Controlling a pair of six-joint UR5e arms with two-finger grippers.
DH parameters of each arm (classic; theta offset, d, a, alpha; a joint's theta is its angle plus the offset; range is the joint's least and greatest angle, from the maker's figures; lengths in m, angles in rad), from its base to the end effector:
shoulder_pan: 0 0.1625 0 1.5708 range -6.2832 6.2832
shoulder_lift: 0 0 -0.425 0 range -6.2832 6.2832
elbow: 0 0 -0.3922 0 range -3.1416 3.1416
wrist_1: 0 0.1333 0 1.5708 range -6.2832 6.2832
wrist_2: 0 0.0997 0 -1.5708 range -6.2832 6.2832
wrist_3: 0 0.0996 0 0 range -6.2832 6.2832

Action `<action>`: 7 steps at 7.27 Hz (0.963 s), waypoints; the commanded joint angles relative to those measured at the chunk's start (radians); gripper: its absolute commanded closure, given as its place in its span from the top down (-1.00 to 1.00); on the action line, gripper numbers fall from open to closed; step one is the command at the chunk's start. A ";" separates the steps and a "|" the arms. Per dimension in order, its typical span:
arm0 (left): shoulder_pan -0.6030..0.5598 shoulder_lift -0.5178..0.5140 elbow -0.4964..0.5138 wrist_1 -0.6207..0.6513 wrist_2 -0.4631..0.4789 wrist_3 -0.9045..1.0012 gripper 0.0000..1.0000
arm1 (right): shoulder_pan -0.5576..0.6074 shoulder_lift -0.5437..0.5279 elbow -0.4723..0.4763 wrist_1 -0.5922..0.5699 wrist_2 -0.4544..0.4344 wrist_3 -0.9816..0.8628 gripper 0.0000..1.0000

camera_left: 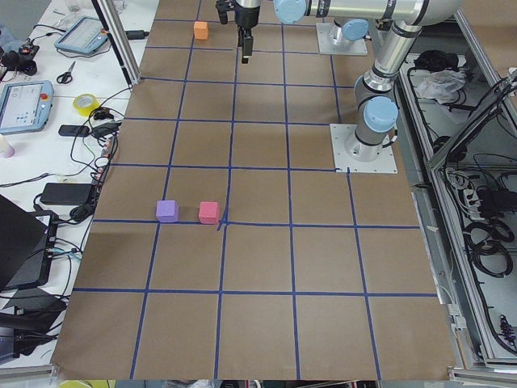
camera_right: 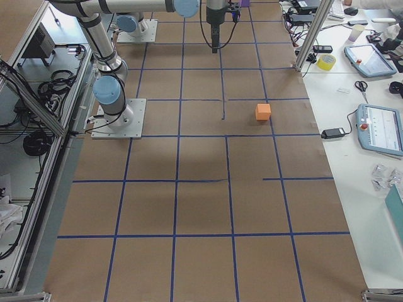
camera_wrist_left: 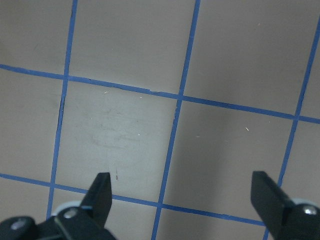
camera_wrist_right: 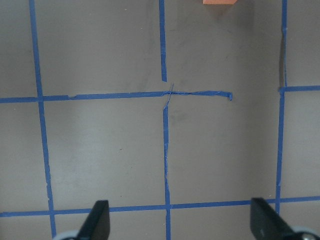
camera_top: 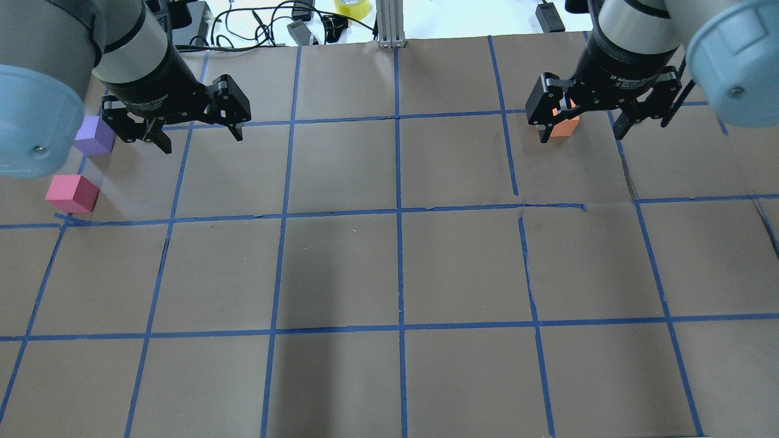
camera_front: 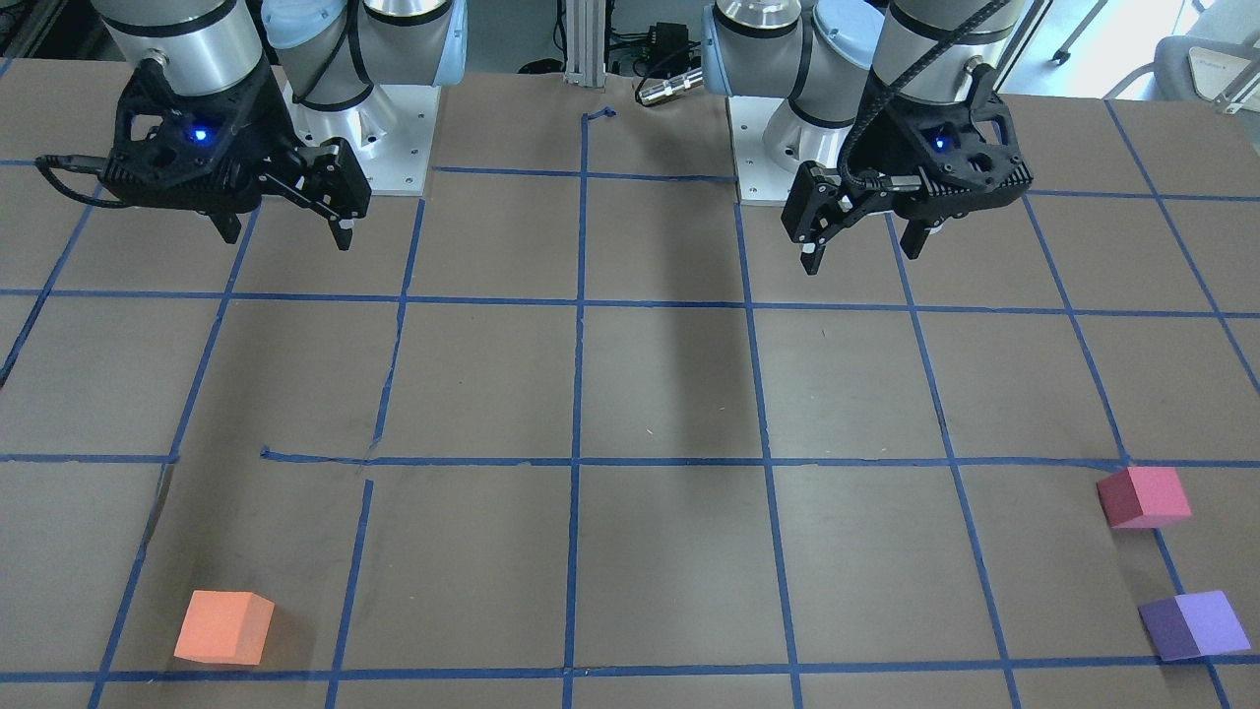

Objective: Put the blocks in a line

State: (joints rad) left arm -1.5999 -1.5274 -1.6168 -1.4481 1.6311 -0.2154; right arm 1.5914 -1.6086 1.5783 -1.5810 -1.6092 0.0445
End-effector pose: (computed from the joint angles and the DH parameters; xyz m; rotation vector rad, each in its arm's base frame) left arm -0.1413 -0.4807 0.4993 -0.2930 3.0764 -0.1958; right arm 0.1393 -0.4768 0.5037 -0.0383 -3.1036 0.0648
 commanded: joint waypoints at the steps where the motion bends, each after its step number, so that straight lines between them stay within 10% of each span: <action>1: 0.000 0.000 0.001 0.000 0.001 0.001 1.00 | -0.002 -0.004 0.000 -0.005 0.000 -0.037 1.00; 7: 0.000 0.001 0.001 -0.002 0.006 0.001 1.00 | -0.158 0.227 0.008 -0.434 0.017 -0.153 1.00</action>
State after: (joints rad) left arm -1.6004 -1.5271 -1.6151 -1.4491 1.6364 -0.2146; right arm 1.4939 -1.4469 1.5860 -1.9162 -1.5963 -0.1034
